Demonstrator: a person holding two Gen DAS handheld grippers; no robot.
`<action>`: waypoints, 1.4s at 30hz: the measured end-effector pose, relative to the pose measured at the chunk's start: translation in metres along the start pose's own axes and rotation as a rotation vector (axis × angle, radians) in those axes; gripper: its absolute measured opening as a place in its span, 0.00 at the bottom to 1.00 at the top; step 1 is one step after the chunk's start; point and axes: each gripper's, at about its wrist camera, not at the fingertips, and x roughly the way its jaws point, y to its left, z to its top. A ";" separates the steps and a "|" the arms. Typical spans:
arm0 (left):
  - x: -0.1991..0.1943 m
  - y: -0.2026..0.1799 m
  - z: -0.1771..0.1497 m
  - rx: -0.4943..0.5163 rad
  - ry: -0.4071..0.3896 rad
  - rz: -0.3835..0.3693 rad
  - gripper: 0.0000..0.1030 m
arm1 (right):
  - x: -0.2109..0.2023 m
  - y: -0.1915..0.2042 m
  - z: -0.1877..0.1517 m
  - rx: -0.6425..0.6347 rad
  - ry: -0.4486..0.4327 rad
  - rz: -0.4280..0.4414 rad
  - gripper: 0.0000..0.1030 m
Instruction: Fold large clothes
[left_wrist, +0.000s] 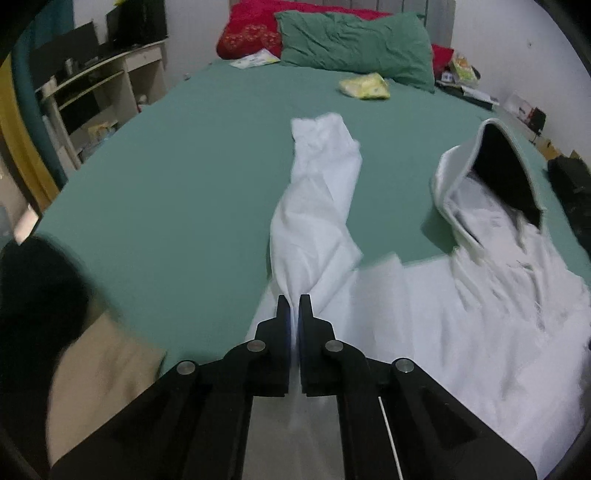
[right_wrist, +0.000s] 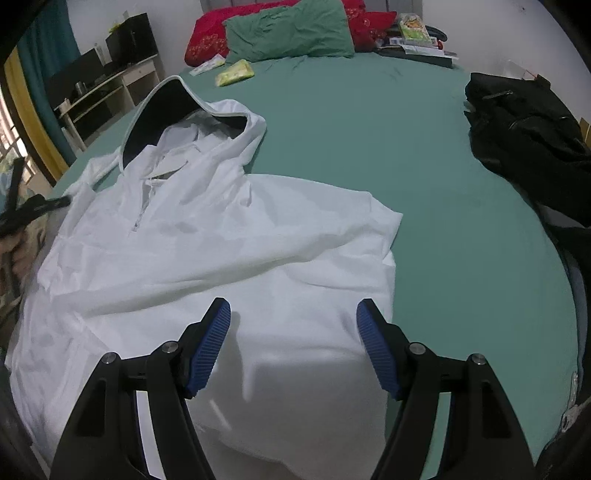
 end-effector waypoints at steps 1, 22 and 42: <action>-0.013 0.004 -0.008 -0.016 0.017 -0.015 0.04 | -0.004 0.001 0.001 0.004 -0.012 0.001 0.69; 0.076 -0.034 0.068 0.073 0.098 -0.030 0.60 | -0.008 -0.010 0.005 0.022 -0.047 -0.038 0.69; -0.163 -0.065 0.134 -0.012 -0.486 0.112 0.04 | -0.066 -0.016 0.015 0.109 -0.189 0.080 0.69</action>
